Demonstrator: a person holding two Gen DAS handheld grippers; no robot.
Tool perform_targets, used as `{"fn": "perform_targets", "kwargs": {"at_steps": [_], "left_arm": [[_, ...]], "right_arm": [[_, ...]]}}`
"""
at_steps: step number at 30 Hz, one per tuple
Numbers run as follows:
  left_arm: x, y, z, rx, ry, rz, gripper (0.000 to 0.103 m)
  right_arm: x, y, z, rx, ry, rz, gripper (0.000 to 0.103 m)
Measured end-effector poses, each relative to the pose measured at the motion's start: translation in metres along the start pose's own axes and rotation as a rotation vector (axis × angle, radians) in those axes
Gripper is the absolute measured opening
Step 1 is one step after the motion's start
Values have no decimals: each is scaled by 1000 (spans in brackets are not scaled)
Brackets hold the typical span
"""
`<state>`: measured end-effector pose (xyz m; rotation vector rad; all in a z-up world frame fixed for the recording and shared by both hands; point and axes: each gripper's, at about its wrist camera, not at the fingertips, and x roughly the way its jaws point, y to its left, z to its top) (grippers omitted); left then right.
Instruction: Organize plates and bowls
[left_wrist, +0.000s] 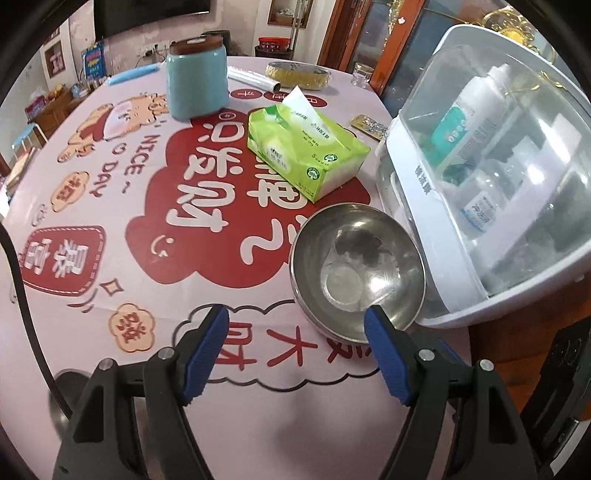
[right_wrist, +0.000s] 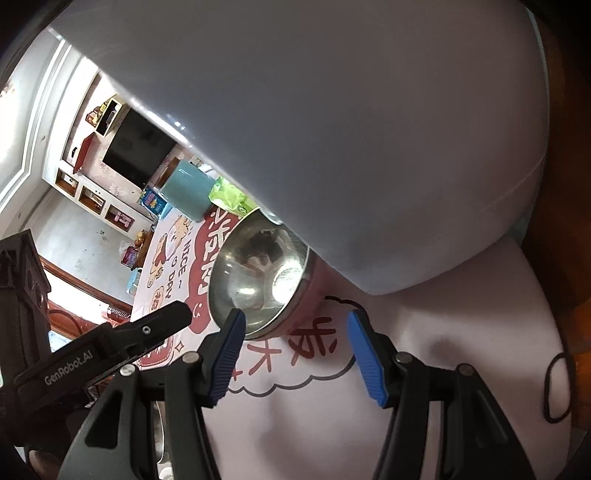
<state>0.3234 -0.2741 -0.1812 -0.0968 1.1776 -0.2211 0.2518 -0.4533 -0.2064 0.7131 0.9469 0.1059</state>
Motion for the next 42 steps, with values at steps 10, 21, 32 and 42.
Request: {"fn": "perform_targets", "kwargs": {"at_steps": [10, 21, 32, 42], "left_arm": [[30, 2, 0, -3, 27, -28, 72], [48, 4, -1, -19, 63, -52, 43], [55, 5, -4, -43, 103, -104, 29], [56, 4, -4, -38, 104, -113, 20]], "right_arm": [[13, -1, 1, -20, 15, 11, 56], [16, -1, 4, -30, 16, 14, 43], [20, 7, 2, -51, 36, 11, 26], [25, 13, 7, -58, 51, -13, 23]]}}
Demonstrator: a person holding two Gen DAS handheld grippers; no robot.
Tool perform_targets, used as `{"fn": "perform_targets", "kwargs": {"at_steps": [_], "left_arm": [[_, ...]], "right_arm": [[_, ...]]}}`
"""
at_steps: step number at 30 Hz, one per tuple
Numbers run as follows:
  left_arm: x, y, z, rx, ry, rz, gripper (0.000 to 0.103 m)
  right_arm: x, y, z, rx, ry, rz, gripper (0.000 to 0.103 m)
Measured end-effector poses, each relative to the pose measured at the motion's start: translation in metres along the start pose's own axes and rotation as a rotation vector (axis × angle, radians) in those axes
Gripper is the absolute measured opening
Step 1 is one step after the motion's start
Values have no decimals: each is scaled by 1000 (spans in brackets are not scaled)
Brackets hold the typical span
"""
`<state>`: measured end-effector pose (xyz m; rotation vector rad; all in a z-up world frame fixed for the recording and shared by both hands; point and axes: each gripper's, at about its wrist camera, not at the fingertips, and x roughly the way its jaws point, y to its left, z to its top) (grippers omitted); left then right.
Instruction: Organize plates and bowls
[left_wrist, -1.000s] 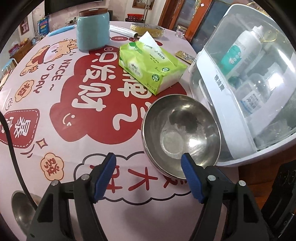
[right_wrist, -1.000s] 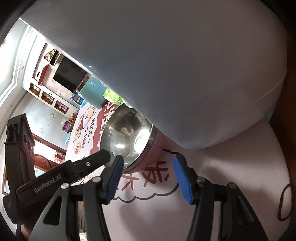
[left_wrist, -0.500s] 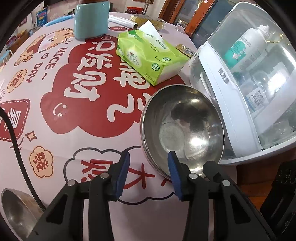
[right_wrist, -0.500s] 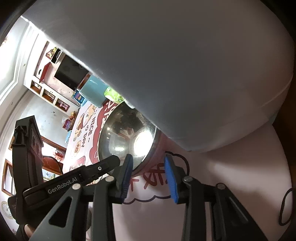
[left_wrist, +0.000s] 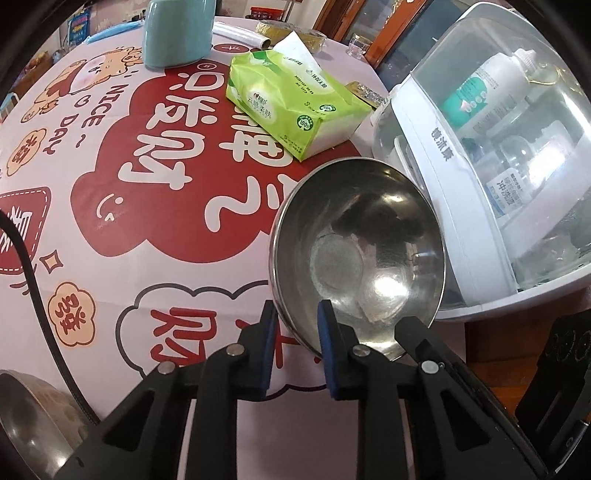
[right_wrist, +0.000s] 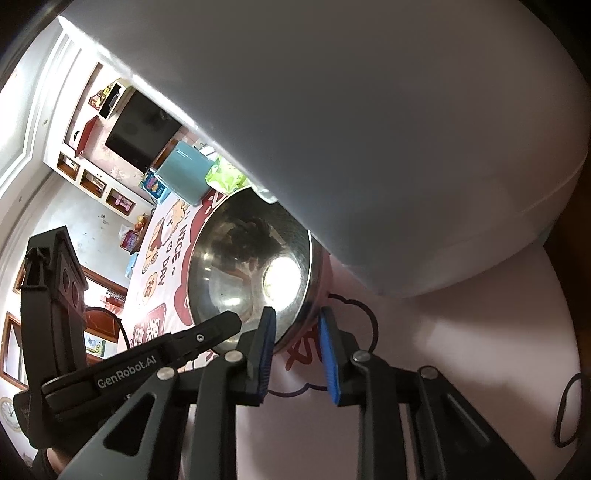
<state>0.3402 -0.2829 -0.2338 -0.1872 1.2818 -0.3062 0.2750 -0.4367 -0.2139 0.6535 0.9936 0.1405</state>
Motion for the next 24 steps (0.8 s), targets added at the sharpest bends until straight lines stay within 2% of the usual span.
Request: {"fn": "perform_targets", "kwargs": {"at_steps": [7, 24], "left_arm": [[-4, 1, -7, -8, 6, 14, 17], [-41, 5, -27, -38, -2, 21, 16]], "right_arm": [[3, 7, 0, -15, 29, -23, 18], [-7, 38, 7, -99, 47, -38, 17]]}}
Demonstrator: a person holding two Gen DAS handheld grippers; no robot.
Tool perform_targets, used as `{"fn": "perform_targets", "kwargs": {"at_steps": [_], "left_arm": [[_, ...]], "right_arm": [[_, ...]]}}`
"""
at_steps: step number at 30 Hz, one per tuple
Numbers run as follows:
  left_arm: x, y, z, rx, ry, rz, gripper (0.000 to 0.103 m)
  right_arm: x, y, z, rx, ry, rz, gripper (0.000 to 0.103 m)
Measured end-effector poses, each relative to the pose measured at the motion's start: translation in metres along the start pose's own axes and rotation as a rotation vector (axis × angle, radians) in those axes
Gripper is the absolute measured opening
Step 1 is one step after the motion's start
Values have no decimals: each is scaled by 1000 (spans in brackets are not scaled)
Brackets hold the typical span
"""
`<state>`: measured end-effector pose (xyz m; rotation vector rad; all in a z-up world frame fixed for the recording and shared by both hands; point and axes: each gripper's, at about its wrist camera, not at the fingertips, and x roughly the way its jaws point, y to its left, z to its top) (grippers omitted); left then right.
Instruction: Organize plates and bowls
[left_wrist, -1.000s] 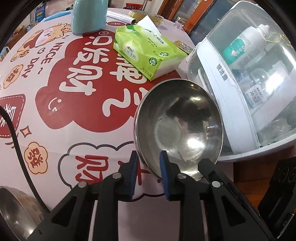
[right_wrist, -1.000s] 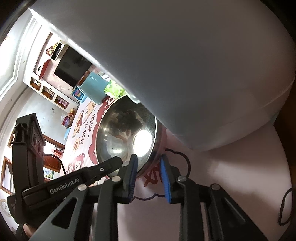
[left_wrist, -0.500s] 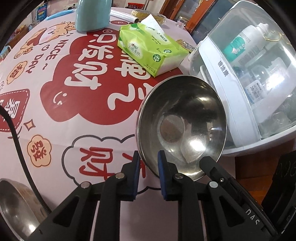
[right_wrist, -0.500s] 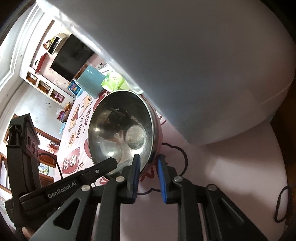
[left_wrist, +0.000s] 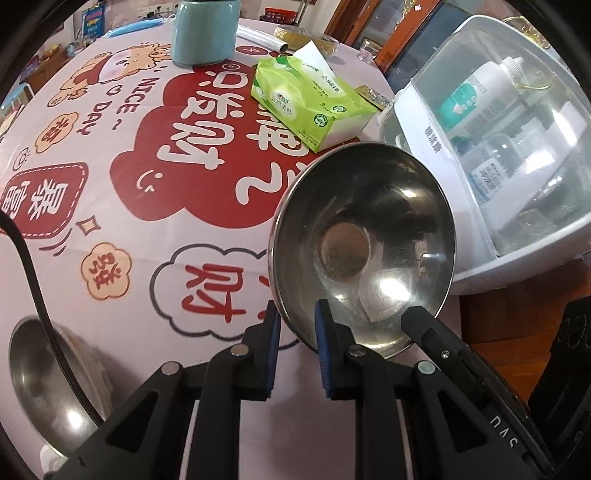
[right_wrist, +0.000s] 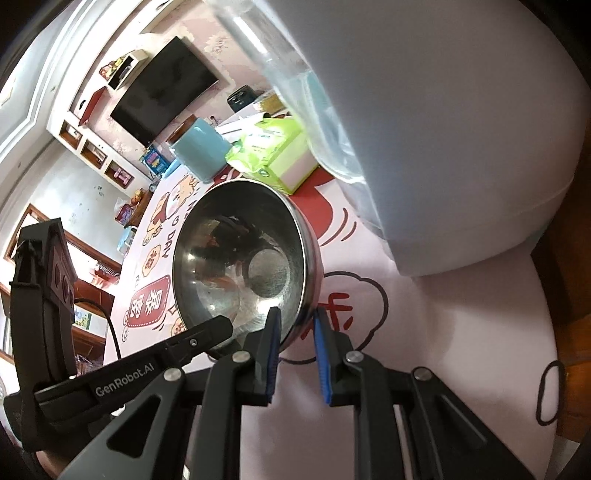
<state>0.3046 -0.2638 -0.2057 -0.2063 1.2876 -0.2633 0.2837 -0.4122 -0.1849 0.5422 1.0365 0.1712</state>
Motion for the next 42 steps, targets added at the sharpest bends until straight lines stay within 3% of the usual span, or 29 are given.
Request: {"fn": "perform_targets", "kwargs": {"at_steps": [12, 22, 32, 42], "left_arm": [[-36, -12, -37, 40, 16, -1, 16], [-63, -21, -83, 75, 58, 10, 16], [-87, -11, -132, 83, 91, 6, 16], [-111, -26, -174, 128, 114, -14, 16]], "right_arm": [[-28, 11, -25, -34, 34, -17, 17], [-59, 10, -67, -46, 83, -5, 17], [-94, 20, -101, -113, 124, 6, 15], [-126, 21, -129, -203, 189, -13, 15]]}}
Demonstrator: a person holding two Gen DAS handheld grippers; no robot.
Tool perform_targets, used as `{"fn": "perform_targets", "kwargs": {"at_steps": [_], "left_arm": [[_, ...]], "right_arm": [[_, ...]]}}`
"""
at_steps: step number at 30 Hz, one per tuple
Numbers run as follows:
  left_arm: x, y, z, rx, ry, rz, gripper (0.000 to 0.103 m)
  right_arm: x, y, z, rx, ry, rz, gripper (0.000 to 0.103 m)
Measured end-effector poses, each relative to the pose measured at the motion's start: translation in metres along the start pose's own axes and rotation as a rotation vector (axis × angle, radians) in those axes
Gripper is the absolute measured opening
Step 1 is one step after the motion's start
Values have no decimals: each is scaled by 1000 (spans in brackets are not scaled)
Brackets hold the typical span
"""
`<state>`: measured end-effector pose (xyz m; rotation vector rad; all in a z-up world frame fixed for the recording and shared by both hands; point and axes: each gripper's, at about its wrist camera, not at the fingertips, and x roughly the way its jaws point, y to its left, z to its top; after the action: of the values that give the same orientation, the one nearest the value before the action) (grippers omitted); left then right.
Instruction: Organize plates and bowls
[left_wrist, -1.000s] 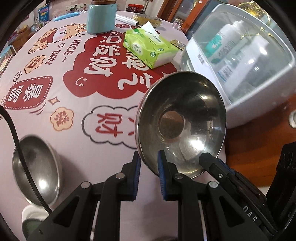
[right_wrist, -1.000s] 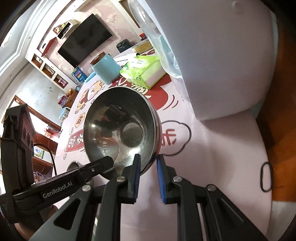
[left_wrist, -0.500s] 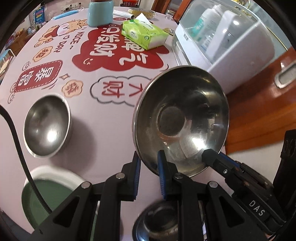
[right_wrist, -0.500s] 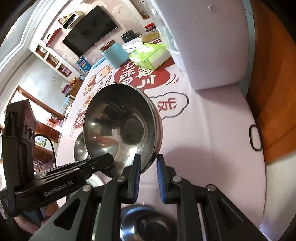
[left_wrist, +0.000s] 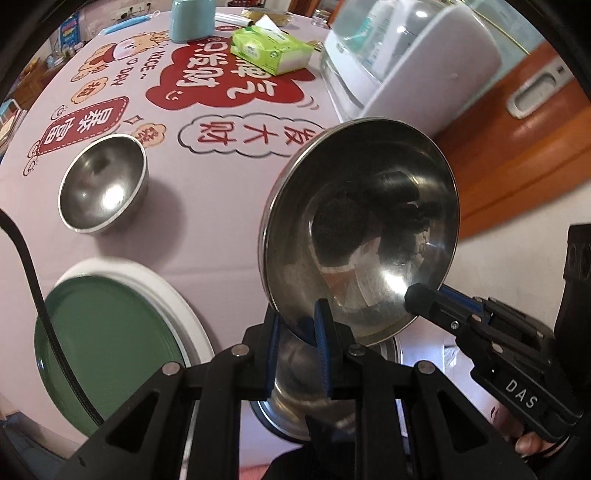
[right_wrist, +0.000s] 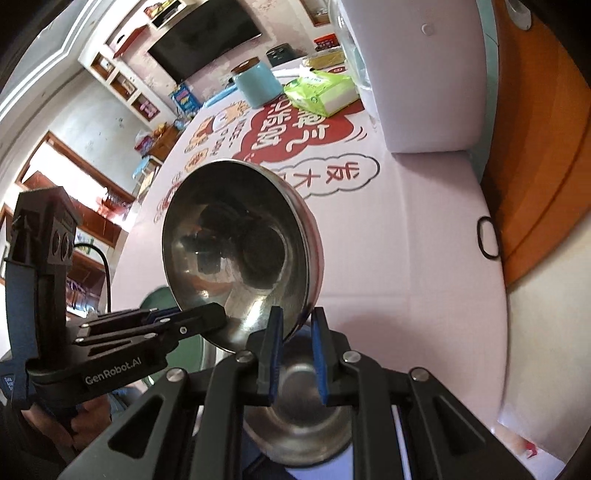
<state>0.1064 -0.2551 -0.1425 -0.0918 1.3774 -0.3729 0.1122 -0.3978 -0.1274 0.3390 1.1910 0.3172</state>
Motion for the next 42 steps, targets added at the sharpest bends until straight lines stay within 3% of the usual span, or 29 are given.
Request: {"fn": "perform_targets", "kwargs": {"at_steps": [19, 28, 42], "left_arm": [[14, -27, -64, 55, 193, -25, 17], [27, -19, -75, -8, 266, -48, 18], [36, -24, -75, -33, 286, -12, 21]], "right_arm": [[-4, -12, -53, -31, 261, -47, 15], [2, -12, -66, -27, 307, -52, 15], [13, -11, -67, -36, 325, -68, 18]]}}
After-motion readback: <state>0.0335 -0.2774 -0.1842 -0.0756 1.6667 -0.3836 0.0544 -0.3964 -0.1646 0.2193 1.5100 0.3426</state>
